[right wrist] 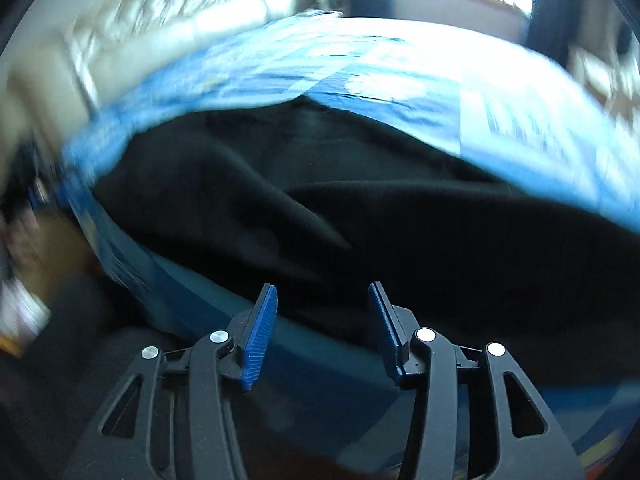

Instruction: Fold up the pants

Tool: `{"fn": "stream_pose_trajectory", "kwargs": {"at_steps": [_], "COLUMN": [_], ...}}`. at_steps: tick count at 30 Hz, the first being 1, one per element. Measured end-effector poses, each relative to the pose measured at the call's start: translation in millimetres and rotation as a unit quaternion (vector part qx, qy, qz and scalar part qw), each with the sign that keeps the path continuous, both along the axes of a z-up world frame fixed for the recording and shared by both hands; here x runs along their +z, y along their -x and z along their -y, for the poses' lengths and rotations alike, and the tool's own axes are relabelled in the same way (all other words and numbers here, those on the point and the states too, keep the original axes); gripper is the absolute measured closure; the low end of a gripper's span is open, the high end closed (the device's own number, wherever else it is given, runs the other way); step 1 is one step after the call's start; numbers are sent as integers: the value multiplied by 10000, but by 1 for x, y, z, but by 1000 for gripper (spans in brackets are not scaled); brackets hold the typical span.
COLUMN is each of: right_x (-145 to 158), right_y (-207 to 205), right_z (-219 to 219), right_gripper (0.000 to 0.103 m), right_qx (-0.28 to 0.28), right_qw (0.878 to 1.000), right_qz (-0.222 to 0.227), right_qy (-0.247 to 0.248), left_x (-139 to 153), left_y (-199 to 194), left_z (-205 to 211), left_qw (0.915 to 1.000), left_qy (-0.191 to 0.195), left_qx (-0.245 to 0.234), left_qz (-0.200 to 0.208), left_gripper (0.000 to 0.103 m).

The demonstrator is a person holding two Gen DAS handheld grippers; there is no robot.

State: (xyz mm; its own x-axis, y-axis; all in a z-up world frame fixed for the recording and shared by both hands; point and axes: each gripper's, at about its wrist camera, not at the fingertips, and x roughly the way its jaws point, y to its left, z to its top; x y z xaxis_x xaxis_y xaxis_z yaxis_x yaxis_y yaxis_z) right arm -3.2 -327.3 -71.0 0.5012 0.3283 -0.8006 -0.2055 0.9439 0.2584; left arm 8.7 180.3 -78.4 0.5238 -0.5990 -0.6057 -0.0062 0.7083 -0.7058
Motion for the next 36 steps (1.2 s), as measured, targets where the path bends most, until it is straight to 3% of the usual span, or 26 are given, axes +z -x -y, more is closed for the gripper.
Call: {"fn": "stream_pose_trajectory", "kwargs": {"at_steps": [3, 7, 11, 12, 14, 16, 19, 25, 27, 36], "right_x": [-7, -17, -25, -26, -27, -27, -30, -50, -52, -50], "right_y": [2, 6, 8, 9, 13, 17, 24, 34, 34, 8], "right_z": [21, 36, 53, 58, 66, 78, 100, 125, 119, 94], "right_gripper": [54, 54, 53, 50, 47, 47, 44, 44, 44, 44], "right_qx": [-401, -787, -1102, -1230, -1405, -1610, -2031, -2640, -2641, -2485], "right_qw": [9938, 9823, 9649, 9597, 9532, 9468, 9307, 8798, 8770, 8903], "right_qz": [-370, -629, -813, -840, -830, -813, -783, -884, -863, -862], "right_qy": [-966, -1577, -2243, -2385, -2547, -2664, -2939, -3853, -3920, -3716], "left_x": [-5, -7, -5, -4, -6, -8, -13, -15, -17, -14], "left_y": [-3, -7, -16, -19, -24, -27, -29, -23, -28, -30], "left_z": [10, 21, 29, 31, 36, 38, 33, 31, 33, 39], "left_qw": [9999, 9995, 9985, 9980, 9948, 9898, 9899, 9889, 9887, 9873], "left_qy": [-15, -46, -336, -432, -835, -1216, -1050, -1155, -1183, -1326], "left_qx": [54, 192, 329, 343, 399, 483, 618, 619, 612, 585], "left_qz": [-142, -250, -287, -311, -424, -558, -719, -696, -694, -648], "left_gripper": [26, 26, 27, 30, 59, 76, 79, 80, 80, 79]}}
